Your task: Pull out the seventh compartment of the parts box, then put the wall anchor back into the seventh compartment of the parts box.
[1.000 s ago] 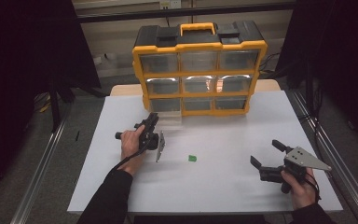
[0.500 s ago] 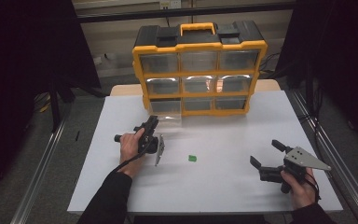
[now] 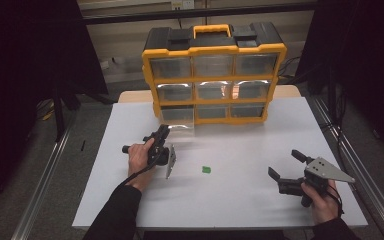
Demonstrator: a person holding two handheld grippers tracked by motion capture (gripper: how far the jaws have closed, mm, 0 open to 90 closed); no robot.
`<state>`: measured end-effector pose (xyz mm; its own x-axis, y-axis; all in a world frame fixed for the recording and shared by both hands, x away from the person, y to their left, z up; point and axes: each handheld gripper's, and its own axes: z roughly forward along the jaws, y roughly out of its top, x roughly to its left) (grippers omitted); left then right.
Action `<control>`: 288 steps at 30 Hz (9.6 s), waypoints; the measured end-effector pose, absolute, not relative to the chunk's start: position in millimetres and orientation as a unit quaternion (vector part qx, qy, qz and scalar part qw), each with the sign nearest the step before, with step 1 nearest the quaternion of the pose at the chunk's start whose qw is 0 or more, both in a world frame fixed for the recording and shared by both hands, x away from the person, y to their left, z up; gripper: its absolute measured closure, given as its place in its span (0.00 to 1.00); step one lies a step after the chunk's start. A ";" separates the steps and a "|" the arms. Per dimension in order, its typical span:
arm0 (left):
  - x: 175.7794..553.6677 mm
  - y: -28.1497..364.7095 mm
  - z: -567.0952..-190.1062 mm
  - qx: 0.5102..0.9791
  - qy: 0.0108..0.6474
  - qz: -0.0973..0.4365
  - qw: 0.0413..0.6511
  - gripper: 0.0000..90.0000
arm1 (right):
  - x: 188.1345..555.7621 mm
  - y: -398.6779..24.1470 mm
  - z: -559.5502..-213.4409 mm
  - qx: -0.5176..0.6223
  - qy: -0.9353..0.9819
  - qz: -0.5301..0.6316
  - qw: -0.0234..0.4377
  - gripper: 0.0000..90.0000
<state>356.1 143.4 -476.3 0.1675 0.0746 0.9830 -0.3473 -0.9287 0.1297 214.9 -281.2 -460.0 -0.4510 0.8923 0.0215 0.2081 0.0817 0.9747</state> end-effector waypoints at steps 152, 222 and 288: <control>300.5 187.8 -441.9 0.802 0.262 0.148 0.516 0.07 | 216.1 -280.5 -460.5 0.415 0.666 0.534 0.315 0.01; 351.7 75.7 -443.5 0.944 0.058 0.014 0.325 0.32 | 216.8 -279.6 -461.2 0.410 0.672 0.533 0.311 0.01; 360.1 41.6 -454.1 0.969 0.014 -0.019 0.245 0.91 | 217.2 -279.5 -461.7 0.408 0.673 0.534 0.309 0.01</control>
